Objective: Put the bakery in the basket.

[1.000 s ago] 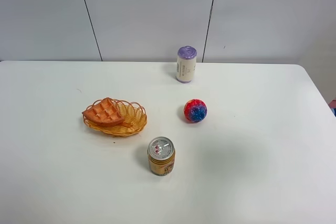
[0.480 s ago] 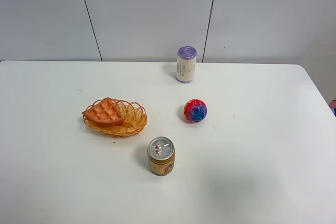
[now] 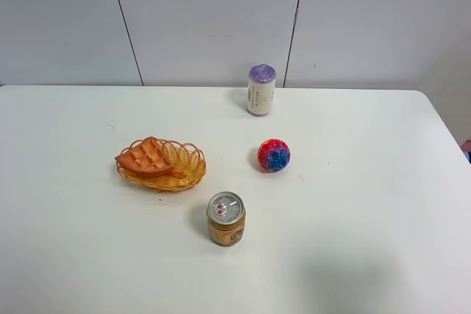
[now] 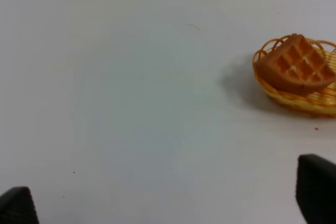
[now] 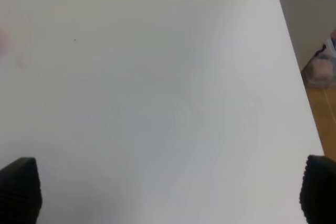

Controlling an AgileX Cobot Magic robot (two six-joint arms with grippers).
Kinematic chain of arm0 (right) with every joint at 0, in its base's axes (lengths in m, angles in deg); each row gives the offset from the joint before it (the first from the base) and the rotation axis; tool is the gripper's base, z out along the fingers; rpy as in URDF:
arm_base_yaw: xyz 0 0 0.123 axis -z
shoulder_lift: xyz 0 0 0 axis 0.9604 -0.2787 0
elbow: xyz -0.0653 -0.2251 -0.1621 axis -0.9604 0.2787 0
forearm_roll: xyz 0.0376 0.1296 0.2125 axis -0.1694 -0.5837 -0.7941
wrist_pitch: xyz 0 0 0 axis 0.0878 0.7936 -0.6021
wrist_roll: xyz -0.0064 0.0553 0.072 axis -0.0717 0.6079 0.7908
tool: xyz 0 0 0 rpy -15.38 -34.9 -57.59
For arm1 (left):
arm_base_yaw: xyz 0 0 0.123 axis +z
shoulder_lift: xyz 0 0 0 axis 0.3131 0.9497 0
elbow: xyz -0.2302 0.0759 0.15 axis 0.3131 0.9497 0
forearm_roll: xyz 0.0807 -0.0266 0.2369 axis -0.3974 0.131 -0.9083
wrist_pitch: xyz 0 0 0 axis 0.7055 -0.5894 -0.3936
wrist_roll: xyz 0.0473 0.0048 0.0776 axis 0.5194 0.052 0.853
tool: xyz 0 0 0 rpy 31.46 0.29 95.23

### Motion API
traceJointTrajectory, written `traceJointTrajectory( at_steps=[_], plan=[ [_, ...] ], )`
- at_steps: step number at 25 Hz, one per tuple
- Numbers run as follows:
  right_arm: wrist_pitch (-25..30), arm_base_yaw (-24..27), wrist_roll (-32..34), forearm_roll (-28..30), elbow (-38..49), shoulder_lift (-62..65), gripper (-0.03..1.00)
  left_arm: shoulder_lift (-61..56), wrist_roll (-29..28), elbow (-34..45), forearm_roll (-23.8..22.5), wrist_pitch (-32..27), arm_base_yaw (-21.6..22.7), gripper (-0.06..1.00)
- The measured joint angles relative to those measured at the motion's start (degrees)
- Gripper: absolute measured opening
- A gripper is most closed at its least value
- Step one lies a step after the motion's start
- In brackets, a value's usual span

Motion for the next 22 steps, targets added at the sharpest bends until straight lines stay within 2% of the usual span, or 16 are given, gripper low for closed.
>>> traceJointTrajectory(
  at_steps=[5,16,22],
  plan=[
    [-2.02,0.0,-0.35,-0.86,2.22,3.22,0.99,0.0,0.0,0.0,0.0,0.0,0.0,1.0],
    [-2.67,0.0,-0.35,-0.91,2.4,3.72,0.99,0.0,0.0,0.0,0.0,0.0,0.0,1.0],
    [-2.67,0.0,3.28,1.12,2.4,3.72,0.99,0.0,0.0,0.0,0.0,0.0,0.0,1.0]
  ],
)
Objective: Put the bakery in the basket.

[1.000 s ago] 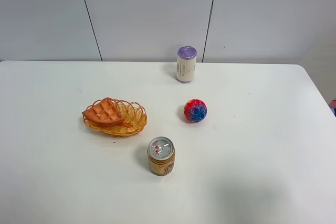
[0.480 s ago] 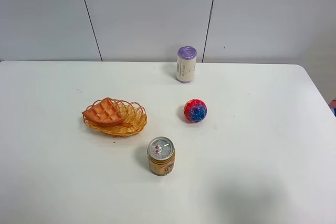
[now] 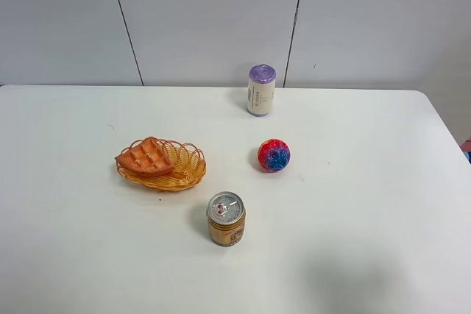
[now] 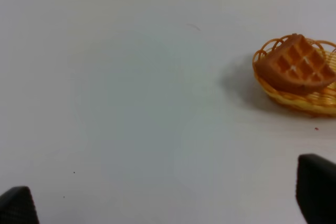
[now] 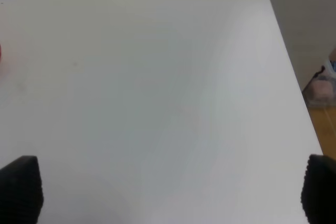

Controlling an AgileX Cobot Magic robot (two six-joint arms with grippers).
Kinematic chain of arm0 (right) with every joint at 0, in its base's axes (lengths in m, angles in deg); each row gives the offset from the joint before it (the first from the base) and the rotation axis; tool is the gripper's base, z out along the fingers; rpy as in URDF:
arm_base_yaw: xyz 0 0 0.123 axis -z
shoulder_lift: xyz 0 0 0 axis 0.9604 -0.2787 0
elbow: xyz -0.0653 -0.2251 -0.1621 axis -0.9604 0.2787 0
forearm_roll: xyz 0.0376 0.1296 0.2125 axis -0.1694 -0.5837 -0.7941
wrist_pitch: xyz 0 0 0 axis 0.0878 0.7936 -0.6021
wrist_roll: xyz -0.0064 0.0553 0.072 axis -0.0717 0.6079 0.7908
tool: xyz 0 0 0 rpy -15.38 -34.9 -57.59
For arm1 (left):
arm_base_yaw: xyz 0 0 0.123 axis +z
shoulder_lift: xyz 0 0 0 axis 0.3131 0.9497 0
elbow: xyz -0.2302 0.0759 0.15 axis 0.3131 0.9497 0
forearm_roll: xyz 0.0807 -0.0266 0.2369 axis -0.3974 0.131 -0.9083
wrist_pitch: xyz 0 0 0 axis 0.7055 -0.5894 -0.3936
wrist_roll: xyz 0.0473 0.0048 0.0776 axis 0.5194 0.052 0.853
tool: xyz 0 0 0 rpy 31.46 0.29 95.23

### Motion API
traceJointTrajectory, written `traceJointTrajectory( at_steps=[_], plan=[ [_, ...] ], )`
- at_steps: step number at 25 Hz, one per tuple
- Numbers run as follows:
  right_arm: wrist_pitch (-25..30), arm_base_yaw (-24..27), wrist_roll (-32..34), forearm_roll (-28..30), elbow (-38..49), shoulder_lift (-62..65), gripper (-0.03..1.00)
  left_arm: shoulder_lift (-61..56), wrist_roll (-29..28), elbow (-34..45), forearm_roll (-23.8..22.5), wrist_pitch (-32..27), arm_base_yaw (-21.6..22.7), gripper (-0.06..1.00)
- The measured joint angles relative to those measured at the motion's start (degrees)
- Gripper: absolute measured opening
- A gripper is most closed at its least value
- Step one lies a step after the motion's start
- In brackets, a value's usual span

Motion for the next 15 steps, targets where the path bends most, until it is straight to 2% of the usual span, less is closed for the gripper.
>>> traceJointTrajectory(
  at_steps=[15],
  plan=[
    [-0.24,0.0,0.9,0.79,0.06,0.0,0.99,0.0,0.0,0.0,0.0,0.0,0.0,1.0]
  ],
)
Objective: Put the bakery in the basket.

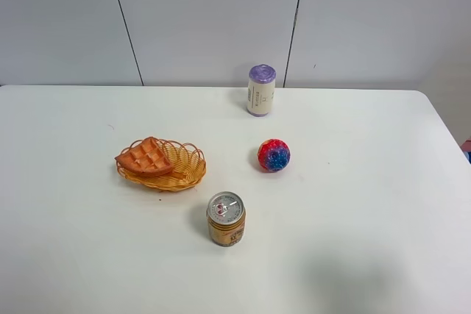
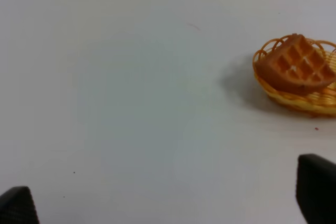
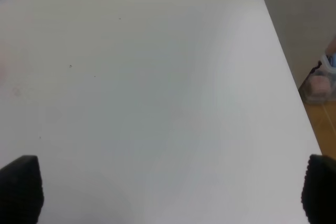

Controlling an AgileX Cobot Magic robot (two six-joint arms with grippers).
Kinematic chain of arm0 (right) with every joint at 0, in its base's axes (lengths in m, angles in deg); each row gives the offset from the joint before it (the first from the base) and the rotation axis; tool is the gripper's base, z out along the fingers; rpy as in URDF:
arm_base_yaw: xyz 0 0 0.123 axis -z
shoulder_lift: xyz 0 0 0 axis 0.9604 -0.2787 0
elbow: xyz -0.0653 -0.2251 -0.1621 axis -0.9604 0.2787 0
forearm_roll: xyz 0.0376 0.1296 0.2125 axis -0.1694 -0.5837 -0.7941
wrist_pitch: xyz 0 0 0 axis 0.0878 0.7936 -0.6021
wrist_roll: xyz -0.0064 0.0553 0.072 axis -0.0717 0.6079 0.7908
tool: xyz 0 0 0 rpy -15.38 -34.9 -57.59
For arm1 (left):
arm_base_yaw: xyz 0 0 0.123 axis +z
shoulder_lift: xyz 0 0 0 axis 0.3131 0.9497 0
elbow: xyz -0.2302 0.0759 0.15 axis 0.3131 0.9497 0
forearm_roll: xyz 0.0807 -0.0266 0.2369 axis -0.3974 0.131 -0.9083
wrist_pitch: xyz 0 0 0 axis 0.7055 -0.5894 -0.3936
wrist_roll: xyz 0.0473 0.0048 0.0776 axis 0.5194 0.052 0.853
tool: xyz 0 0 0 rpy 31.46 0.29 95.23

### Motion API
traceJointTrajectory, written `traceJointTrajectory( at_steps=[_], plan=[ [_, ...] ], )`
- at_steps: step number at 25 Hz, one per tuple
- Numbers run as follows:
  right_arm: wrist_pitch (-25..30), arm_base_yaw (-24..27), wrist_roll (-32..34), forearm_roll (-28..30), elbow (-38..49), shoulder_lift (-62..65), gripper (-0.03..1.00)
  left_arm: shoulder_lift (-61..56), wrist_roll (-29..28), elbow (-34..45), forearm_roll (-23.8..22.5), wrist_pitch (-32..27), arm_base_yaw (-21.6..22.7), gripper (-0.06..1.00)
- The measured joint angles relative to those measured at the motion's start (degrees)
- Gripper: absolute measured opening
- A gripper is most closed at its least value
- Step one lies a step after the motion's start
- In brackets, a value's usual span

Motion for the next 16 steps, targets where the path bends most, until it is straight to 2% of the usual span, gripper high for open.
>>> traceJointTrajectory(
  at_steps=[16],
  plan=[
    [0.0,0.0,0.11,0.0,0.0,0.0,0.99,0.0,0.0,0.0,0.0,0.0,0.0,1.0]
  ],
)
